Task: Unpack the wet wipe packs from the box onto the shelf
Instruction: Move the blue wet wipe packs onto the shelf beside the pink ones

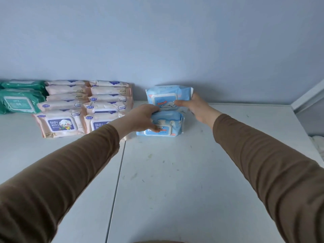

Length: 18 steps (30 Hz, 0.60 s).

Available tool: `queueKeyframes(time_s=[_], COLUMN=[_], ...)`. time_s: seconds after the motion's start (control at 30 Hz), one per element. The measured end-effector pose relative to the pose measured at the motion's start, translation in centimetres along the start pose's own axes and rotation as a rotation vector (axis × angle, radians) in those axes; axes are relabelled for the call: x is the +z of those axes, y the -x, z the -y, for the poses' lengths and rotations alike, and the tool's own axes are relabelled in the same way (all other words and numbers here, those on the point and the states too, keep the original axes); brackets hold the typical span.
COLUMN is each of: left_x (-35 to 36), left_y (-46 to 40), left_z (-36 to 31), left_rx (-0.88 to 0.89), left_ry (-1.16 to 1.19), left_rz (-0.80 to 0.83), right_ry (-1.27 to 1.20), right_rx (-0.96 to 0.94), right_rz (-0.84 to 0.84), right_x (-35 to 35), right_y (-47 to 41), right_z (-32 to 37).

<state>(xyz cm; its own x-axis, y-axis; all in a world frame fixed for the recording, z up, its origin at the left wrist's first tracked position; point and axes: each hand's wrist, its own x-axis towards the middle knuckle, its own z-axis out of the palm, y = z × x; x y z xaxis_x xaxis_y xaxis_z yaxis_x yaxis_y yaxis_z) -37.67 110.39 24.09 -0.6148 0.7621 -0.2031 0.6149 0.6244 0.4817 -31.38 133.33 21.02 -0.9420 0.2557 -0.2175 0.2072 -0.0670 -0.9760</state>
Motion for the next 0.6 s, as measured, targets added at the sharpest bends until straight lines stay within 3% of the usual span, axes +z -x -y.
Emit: queueKeyframes(time_s=[0.1, 0.3, 0.43, 0.6], left_x=[-0.5, 0.0, 1.3, 0.8], left_y=[-1.3, -1.1, 0.8, 1.3], left_z=[1.0, 3.1, 5.1, 5.8], left_rx=[0.021, 0.046, -0.019, -0.001], left_ry=[-0.096, -0.280, -0.274, -0.181], left_rz=[-0.057, -0.345, -0.529, -0.540], right_ry=[-0.001, 0.022, -0.012, -0.016], right_rx=[0.023, 0.079, 0.102, 0.093], right_rz=[0.074, 0.148, 0.055, -0.007], right_x=[1.1, 0.0, -1.1, -0.1], right_y=[-2.2, -3.8, -3.2, -3.0], right_z=[-0.1, -0.5, -1.4, -2.4])
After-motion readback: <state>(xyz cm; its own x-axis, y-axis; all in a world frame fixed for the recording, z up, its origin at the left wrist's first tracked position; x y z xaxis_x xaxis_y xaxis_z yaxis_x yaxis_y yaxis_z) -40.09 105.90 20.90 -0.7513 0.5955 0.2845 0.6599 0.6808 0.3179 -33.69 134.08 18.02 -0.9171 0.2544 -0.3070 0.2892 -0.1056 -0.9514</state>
